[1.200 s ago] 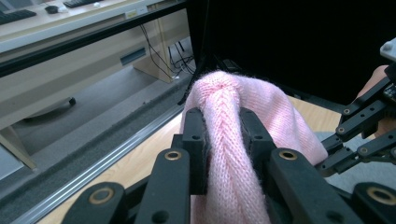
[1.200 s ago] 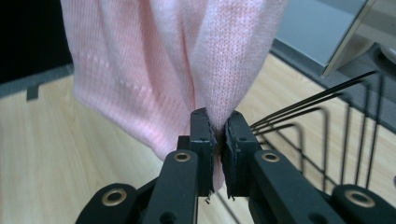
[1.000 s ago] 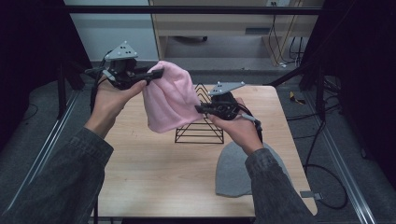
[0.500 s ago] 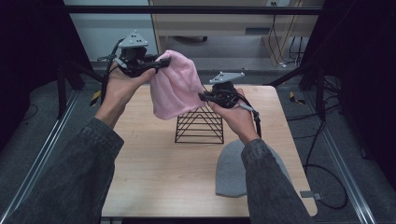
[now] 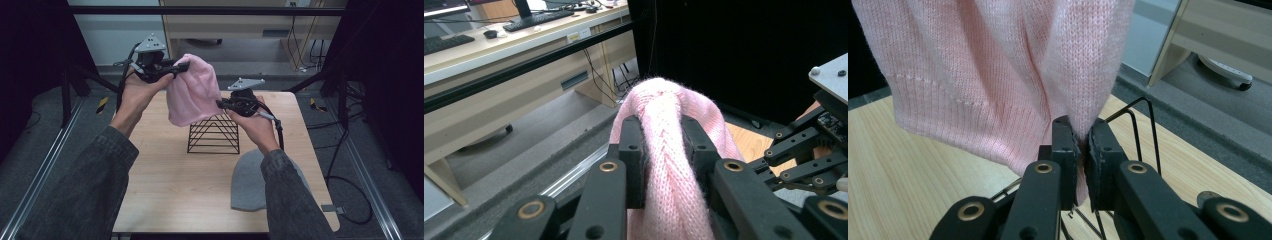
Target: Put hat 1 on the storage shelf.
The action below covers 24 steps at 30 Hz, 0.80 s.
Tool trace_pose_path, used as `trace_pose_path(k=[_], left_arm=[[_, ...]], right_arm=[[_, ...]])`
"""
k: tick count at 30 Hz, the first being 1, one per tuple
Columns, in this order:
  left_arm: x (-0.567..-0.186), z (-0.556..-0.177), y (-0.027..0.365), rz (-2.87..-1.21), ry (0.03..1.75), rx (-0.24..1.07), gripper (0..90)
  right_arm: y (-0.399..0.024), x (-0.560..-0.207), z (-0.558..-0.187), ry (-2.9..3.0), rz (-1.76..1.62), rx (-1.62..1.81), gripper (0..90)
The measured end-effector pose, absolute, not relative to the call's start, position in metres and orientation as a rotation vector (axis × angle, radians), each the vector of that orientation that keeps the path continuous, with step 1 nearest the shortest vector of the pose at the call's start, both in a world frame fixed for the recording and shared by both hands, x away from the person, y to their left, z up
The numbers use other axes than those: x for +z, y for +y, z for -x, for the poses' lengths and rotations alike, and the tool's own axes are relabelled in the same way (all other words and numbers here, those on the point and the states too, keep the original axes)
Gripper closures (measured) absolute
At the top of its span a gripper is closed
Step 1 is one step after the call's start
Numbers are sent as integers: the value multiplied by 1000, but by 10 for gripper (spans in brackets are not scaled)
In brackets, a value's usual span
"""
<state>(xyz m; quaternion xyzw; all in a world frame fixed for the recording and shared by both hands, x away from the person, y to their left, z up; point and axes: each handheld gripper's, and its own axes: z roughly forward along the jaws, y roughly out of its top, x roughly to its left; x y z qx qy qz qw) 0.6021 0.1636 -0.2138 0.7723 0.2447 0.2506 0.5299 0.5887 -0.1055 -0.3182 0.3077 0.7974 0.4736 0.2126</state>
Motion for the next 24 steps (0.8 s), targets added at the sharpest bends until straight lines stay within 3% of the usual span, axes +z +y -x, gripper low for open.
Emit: trace_pose_path(k=[24], left_arm=[[-238,-612,126,-1884,544,576,739]], right_arm=[[-139,-349,-584,2181,-933,1301,841]])
